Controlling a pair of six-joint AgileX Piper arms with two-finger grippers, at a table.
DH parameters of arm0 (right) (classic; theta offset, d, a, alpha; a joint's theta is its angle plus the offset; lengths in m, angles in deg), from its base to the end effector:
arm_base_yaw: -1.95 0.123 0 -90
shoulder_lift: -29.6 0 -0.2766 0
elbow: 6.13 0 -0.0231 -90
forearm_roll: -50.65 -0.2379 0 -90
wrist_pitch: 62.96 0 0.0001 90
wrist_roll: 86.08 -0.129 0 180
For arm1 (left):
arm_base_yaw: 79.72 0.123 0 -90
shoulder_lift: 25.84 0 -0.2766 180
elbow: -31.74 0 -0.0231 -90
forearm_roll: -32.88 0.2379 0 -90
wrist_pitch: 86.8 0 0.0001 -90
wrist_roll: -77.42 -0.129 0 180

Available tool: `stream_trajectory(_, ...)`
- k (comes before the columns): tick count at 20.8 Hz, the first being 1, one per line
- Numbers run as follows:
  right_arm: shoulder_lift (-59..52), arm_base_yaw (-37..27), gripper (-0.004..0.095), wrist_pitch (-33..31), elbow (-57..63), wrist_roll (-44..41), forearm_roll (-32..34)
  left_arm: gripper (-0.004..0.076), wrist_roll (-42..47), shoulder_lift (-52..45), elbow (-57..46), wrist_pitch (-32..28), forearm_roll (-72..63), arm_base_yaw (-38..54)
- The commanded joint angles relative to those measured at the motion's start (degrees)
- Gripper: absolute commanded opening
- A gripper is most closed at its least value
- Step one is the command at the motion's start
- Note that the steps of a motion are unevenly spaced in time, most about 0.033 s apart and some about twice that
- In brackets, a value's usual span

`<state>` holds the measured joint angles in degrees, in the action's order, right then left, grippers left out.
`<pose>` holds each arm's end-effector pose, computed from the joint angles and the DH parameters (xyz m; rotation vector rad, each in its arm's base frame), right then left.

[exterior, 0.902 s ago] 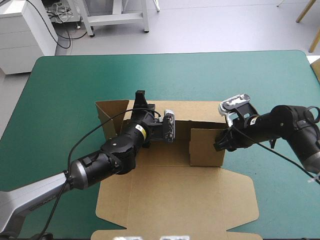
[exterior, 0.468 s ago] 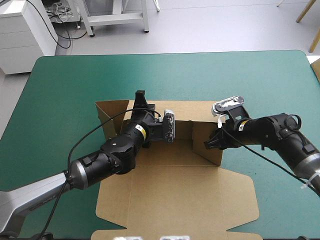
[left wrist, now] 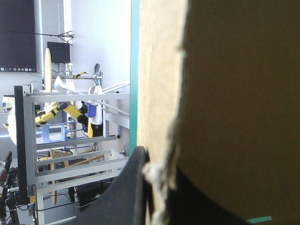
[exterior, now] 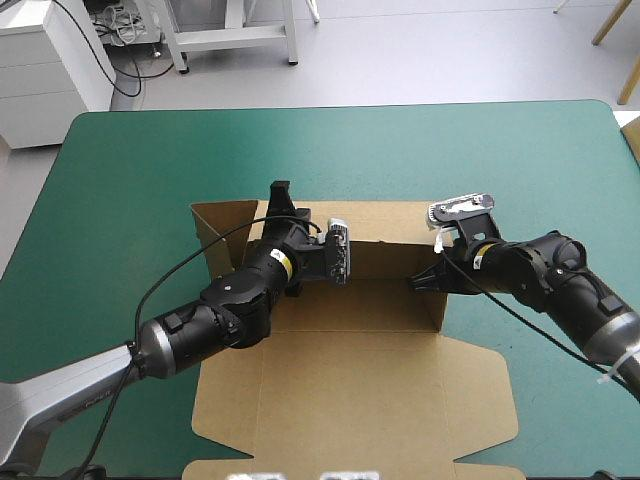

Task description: Fold the box

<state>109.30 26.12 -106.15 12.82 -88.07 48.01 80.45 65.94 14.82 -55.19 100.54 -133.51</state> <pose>0.2436 0.1138 0.2808 -0.4514 2.4499 0.2474 0.2497 -0.2350 0.2855 1.5993 1.3746 0.6138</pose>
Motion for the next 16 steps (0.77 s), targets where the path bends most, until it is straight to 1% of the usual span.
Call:
stream_trajectory(1, -1.1, 0.9, -0.0016, 4.1, -0.9, -0.7, -3.1, -0.0008, 0.5, -1.0, 0.9, -4.8, -4.1, -0.5)
stream_trajectory(4, -1.1, 0.9, -0.0016, 4.3, -0.9, -1.3, -2.6, -0.0002, 0.4, -1.0, 0.9, -5.3, -4.3, -0.5)
stream_trajectory(6, -1.1, 0.9, -0.0016, 5.2, -0.9, -2.4, -2.3, 0.0063, -0.9, -1.2, 0.9, -5.3, -4.5, -0.5)
stream_trajectory(7, -1.1, 0.9, -0.0016, 5.9, -0.9, -2.4, -2.3, 0.0142, -0.9, -1.5, 0.9, -5.3, -4.5, -0.6)
stream_trajectory(8, -1.1, 0.9, -0.0016, 6.4, -0.9, -2.4, -2.3, 0.0195, -0.9, -1.8, 0.9, -5.3, -4.5, -0.6)
stream_trajectory(9, -1.1, 0.9, -0.0016, 7.1, -0.9, -2.4, -2.3, 0.0312, -0.9, -2.2, 0.9, -5.3, -4.7, -0.6)
stream_trajectory(10, -1.1, 0.9, -0.0016, 7.8, -0.9, -2.8, -2.2, 0.0367, -0.9, -2.7, 0.9, -5.3, -5.4, -0.6)
stream_trajectory(11, -1.1, 0.9, -0.0016, 9.1, -0.9, -3.6, -2.1, 0.0445, -0.9, -3.3, 0.9, -5.3, -7.4, -0.7)
stream_trajectory(12, -1.1, 0.9, -0.0016, 10.2, -0.9, -3.6, -2.0, 0.0461, -0.9, -3.9, 0.9, -5.3, -9.1, -0.8)
stream_trajectory(13, -1.1, 0.8, -0.0016, 10.9, -0.9, -3.6, -2.0, 0.0459, -0.9, -4.5, 0.9, -5.1, -9.2, -1.1)
stream_trajectory(15, -1.0, 0.8, -0.0016, 12.0, -0.9, -3.7, -1.3, 0.0459, -0.9, -5.5, 0.9, -2.6, -9.0, -3.2)
stream_trajectory(16, -1.0, 0.8, -0.0016, 12.3, -0.9, -5.3, 0.3, 0.0459, -0.9, -6.3, 0.9, -0.4, -8.8, -5.6)
